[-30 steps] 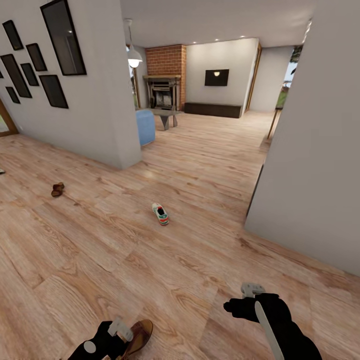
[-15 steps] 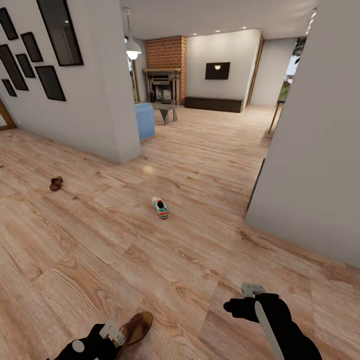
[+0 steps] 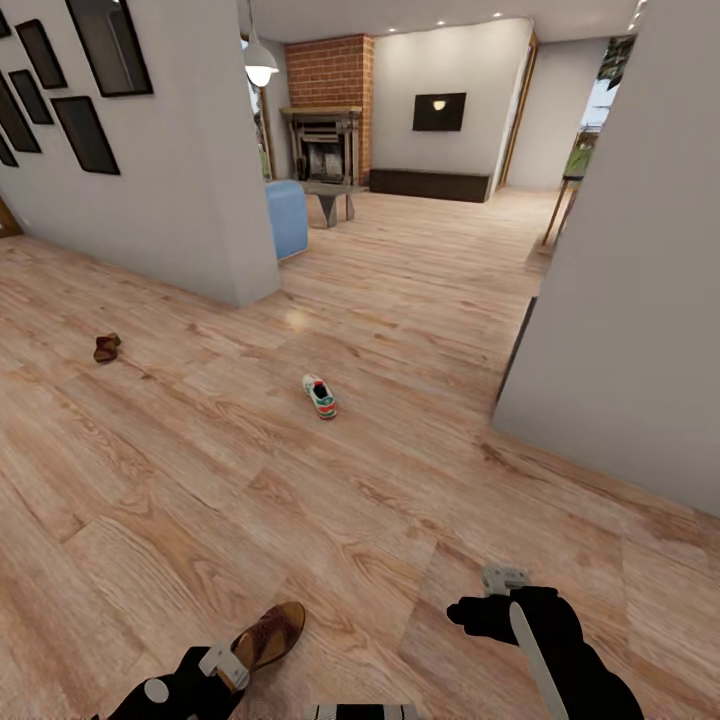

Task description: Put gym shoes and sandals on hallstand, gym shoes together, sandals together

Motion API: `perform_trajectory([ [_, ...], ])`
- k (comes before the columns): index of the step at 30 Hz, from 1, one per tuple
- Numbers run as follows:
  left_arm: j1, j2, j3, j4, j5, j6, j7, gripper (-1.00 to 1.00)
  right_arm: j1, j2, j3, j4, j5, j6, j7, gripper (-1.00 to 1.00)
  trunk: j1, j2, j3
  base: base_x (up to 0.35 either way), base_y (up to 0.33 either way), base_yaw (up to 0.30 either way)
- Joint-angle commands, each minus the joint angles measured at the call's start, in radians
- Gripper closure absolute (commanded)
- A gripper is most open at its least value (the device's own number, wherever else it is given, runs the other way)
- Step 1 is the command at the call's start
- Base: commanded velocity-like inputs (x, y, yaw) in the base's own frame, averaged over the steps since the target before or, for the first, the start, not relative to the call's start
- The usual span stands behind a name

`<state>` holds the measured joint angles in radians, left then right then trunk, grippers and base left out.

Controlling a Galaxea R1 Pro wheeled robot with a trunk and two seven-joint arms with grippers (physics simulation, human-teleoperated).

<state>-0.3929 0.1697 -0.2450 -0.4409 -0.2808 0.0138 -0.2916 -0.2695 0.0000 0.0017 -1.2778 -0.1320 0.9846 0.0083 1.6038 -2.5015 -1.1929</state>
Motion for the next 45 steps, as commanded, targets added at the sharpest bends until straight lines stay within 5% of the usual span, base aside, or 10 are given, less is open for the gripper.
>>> perform_trajectory([
  [1,0.0,0.0,0.0,-0.002,-0.009,0.001,-0.003,-1.0,0.0,0.0,0.0,-0.001,-0.001,0.004,0.001,-1.0,0.0,-0.001,-0.007,0.0,0.0,0.0],
  [14,-0.005,0.018,0.001,-0.006,-0.009,0.001,-0.003,-1.0,0.0,0.0,0.0,-0.001,-0.001,0.004,0.001,-1.0,0.006,-0.004,-0.078,0.0,0.0,0.0],
  [26,-0.006,0.032,0.001,-0.039,-0.008,0.003,-0.002,-1.0,0.0,0.0,0.0,-0.002,-0.001,0.004,0.001,-1.0,0.006,-0.004,-0.084,0.0,0.0,0.0],
  [34,-0.006,0.033,0.002,-0.071,-0.008,0.005,-0.001,-1.0,0.0,0.0,0.0,-0.002,-0.001,0.004,0.001,-1.0,0.01,-0.006,-0.125,0.0,0.0,0.0],
  [45,-0.006,0.033,0.003,-0.081,-0.008,0.006,-0.001,-1.0,0.0,0.0,0.0,-0.002,-0.001,0.004,0.001,-1.0,0.01,-0.006,-0.128,0.0,0.0,0.0],
])
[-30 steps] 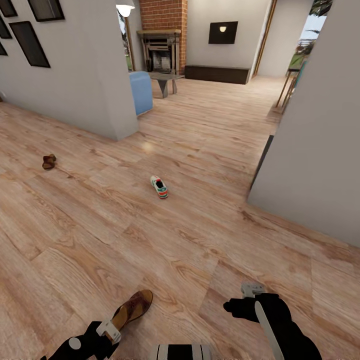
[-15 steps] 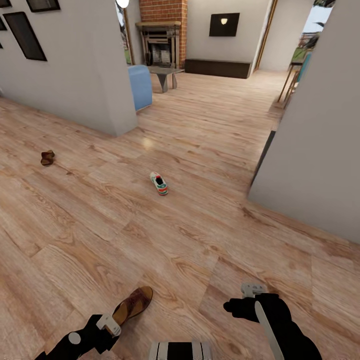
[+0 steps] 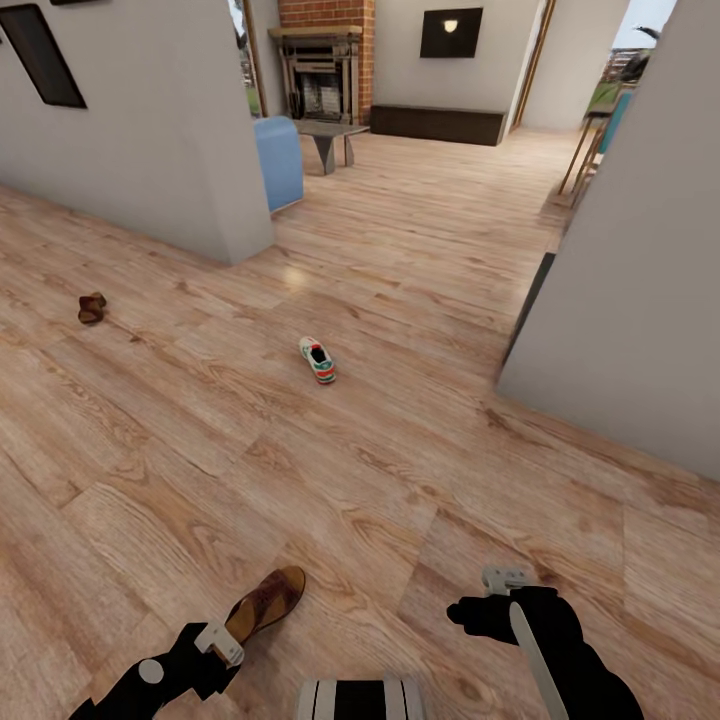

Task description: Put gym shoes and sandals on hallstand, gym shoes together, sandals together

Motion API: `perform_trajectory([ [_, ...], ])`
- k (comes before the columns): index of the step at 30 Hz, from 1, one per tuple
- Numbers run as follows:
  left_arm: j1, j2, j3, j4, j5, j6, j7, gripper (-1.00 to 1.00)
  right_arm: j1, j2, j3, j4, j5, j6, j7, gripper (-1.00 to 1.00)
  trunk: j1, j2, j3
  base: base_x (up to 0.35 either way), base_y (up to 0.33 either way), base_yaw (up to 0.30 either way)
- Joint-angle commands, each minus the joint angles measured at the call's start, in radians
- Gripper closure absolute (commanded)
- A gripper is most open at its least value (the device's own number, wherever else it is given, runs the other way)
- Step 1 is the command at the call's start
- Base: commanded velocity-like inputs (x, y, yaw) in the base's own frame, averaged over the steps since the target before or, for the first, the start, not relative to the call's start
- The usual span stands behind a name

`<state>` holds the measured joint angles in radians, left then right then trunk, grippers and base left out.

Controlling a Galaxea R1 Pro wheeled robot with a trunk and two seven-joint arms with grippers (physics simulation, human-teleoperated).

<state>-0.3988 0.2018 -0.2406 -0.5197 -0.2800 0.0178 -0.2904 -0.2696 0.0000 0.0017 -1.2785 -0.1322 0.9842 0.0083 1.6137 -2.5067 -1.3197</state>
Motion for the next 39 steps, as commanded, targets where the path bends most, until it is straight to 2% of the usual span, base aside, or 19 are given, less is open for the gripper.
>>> perform_trajectory([
  [1,0.0,0.001,-0.002,-0.002,-0.008,0.002,-0.002,-1.0,0.0,0.0,0.0,-0.001,-0.001,0.004,0.001,-1.0,0.0,0.0,-0.001,0.0,0.0,0.0],
  [3,0.0,0.001,-0.002,-0.003,-0.008,0.002,-0.001,-1.0,0.0,0.0,0.0,-0.001,-0.001,0.004,0.001,-1.0,0.0,0.0,-0.003,0.0,0.0,0.0],
  [12,0.0,0.001,-0.002,-0.003,-0.008,0.002,0.0,-1.0,0.0,0.0,0.0,-0.001,-0.001,0.004,0.001,-1.0,0.004,-0.002,-0.05,0.0,0.0,0.0],
  [24,-0.001,0.003,-0.002,-0.003,-0.008,0.002,0.002,-1.0,0.0,0.0,0.0,-0.001,-0.001,0.004,0.001,-1.0,0.004,-0.002,-0.053,0.0,0.0,0.0],
  [28,-0.007,0.018,-0.002,-0.003,-0.008,0.002,0.002,-1.0,0.0,0.0,0.0,-0.001,-0.001,0.005,0.001,-1.0,0.006,-0.003,-0.071,0.0,0.0,0.0],
  [39,-0.011,0.022,-0.002,-0.01,-0.008,0.002,0.004,-1.0,0.0,0.0,0.0,-0.001,-0.001,0.004,0.001,-1.0,0.006,-0.003,-0.076,0.0,0.0,0.0],
])
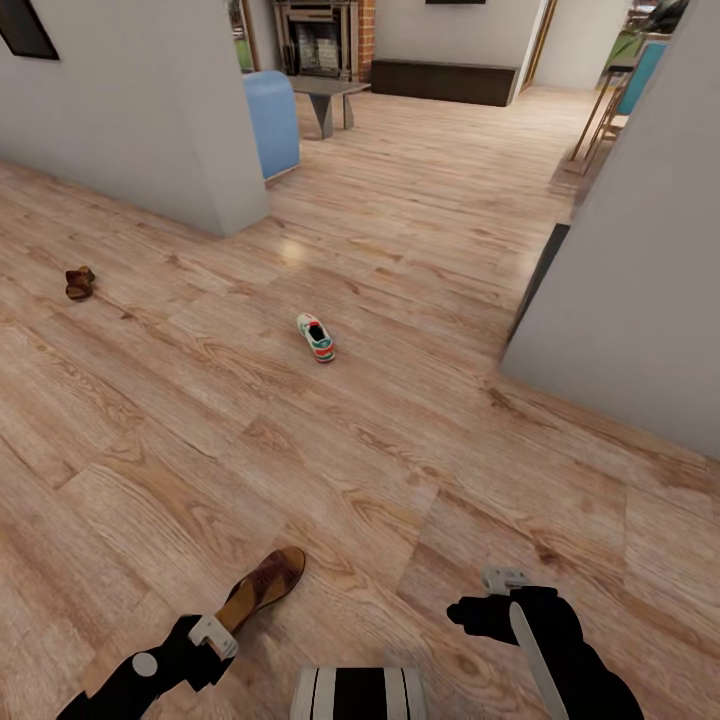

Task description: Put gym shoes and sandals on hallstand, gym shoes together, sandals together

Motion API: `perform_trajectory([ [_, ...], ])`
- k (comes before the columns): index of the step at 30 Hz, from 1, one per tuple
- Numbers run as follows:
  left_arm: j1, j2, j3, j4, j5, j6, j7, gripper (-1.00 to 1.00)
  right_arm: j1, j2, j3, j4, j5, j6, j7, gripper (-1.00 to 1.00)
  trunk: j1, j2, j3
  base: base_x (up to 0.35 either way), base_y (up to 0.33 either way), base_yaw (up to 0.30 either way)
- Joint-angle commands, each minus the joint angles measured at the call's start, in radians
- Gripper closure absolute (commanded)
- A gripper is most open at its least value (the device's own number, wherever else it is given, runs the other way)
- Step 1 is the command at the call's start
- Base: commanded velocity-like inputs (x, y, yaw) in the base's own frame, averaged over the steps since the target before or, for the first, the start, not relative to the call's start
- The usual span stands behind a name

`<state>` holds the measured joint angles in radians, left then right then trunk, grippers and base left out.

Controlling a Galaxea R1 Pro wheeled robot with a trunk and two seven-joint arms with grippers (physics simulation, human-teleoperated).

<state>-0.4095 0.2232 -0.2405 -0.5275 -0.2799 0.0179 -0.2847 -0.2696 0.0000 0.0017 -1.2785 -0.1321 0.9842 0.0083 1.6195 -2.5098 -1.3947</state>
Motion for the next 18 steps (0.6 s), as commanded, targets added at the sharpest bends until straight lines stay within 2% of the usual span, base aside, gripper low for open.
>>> perform_trajectory([
  [1,0.0,0.001,-0.002,-0.007,-0.008,0.002,-0.001,-1.0,0.0,0.0,0.0,-0.001,-0.001,0.004,0.001,-1.0,0.0,0.0,-0.001,0.0,0.0,0.0],
  [18,0.0,-0.001,-0.002,-0.017,-0.008,0.001,-0.001,-1.0,0.0,0.0,0.0,-0.001,-0.001,0.005,0.001,-1.0,0.0,0.0,-0.001,0.058,0.054,0.0],
])
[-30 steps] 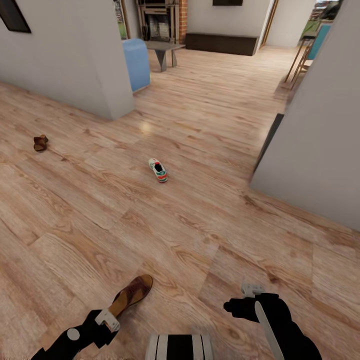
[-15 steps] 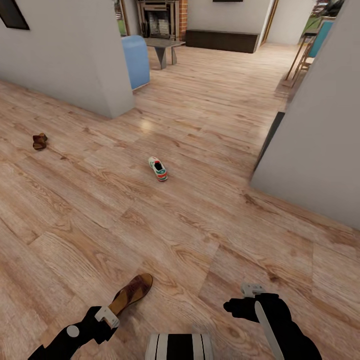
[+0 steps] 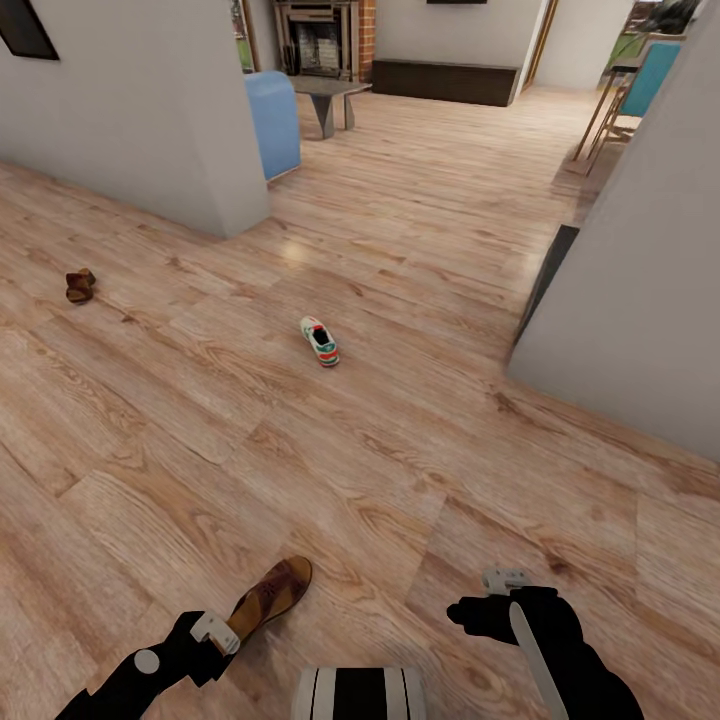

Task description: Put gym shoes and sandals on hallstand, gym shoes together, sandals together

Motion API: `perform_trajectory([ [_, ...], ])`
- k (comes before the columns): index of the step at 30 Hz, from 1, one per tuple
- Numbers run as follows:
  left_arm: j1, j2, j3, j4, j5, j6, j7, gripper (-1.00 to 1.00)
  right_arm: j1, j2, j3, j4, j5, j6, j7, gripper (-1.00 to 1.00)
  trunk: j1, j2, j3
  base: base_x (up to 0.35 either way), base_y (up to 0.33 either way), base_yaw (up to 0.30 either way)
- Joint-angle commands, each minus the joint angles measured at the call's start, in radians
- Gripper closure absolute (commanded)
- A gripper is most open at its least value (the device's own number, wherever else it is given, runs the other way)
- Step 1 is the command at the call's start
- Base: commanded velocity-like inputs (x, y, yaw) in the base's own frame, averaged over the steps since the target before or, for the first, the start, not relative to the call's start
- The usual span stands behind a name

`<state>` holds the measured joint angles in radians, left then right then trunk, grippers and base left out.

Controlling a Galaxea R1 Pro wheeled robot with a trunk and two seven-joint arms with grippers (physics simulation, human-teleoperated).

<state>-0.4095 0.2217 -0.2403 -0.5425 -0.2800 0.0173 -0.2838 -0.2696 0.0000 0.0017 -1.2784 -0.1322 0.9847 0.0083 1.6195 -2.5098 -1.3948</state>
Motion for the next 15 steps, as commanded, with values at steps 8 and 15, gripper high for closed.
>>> perform_trajectory([
  [8,0.0,0.001,-0.002,-0.002,-0.008,0.002,-0.002,-1.0,0.0,0.0,0.0,-0.001,-0.001,0.004,0.001,-1.0,0.0,0.0,-0.001,0.003,0.003,0.0],
  [15,0.0,0.001,-0.002,-0.002,-0.008,0.003,-0.002,-1.0,0.0,0.0,-0.001,-0.001,-0.002,0.004,0.002,-1.0,0.0,0.0,-0.001,0.0,0.0,0.0],
])
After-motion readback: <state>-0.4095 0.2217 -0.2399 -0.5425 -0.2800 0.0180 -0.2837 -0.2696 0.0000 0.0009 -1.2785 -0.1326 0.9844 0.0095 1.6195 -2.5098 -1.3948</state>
